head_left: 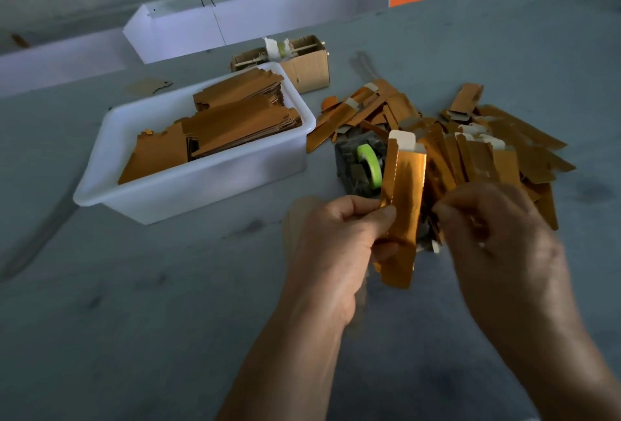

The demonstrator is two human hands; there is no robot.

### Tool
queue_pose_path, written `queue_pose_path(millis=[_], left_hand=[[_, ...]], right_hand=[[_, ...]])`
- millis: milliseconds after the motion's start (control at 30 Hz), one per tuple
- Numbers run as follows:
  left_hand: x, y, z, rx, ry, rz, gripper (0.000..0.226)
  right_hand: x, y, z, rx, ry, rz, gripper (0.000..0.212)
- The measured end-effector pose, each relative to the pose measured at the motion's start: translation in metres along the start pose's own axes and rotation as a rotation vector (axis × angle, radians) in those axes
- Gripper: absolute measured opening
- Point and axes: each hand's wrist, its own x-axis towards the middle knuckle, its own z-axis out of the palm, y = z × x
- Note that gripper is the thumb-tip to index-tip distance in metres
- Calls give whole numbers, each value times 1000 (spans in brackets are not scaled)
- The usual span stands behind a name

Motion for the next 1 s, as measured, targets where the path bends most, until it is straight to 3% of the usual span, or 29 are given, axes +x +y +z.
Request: queue_pose_path(millis=[100,167,500,600,1000], left_hand=[[-3,1,-2,-21,-40,8,4],[-7,1,-2,-44,-68,17,5],[-17,-5,-10,58,-71,60,9],[-18,-5,-9,75,-74,69,10],[-21,-5,-11,76,-131,80,8]], right_hand=[[4,-4,-14,437,-192,141,8],[4,-5,-17,520,-307,131,10],[3,-8,-11,365,-369,-5,33],[5,-8,-10,268,-322,-7,50],[6,-11,-5,229,-286,38,30]])
